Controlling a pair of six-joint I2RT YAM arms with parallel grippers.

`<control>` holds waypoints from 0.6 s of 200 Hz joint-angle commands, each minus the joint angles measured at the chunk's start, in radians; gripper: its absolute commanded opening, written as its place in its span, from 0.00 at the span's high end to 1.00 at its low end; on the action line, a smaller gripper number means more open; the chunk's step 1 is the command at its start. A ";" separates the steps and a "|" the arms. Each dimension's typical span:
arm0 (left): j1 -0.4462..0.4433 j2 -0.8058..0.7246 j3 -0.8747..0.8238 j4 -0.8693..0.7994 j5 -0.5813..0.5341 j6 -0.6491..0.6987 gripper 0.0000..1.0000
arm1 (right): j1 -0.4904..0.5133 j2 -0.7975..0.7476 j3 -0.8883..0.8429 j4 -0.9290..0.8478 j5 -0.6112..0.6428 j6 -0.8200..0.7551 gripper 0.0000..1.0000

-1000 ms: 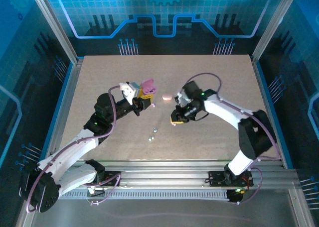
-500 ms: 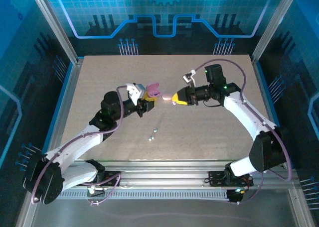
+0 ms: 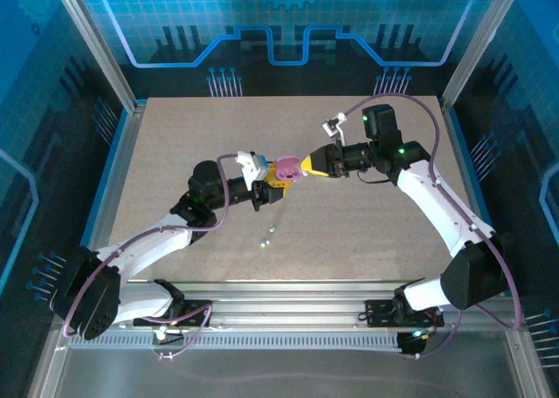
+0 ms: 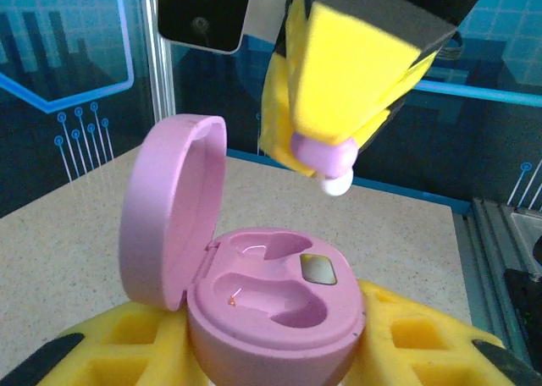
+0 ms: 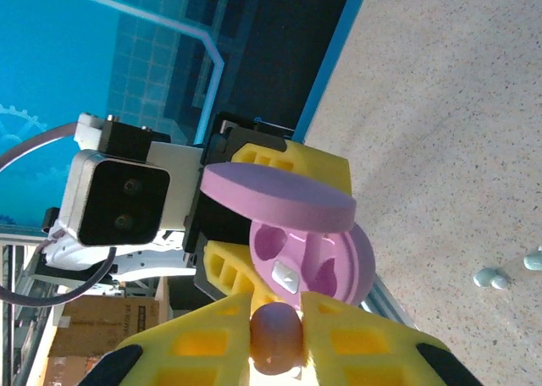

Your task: Insert wireless bluetooth earbuds into charging case

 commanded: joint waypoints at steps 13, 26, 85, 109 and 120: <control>-0.011 0.014 0.021 0.081 0.050 0.029 0.65 | 0.026 0.000 0.041 -0.023 0.026 -0.017 0.80; -0.012 0.016 0.025 0.074 0.053 0.024 0.65 | 0.035 0.002 0.054 -0.032 0.035 -0.031 0.80; -0.014 0.016 0.034 0.079 0.063 0.003 0.64 | 0.051 0.023 0.073 -0.042 0.077 -0.035 0.80; -0.015 0.017 0.035 0.098 0.062 -0.018 0.64 | 0.052 0.020 0.074 -0.047 0.099 -0.040 0.80; -0.016 0.017 0.034 0.106 0.062 -0.026 0.64 | 0.054 0.018 0.072 -0.040 0.101 -0.039 0.81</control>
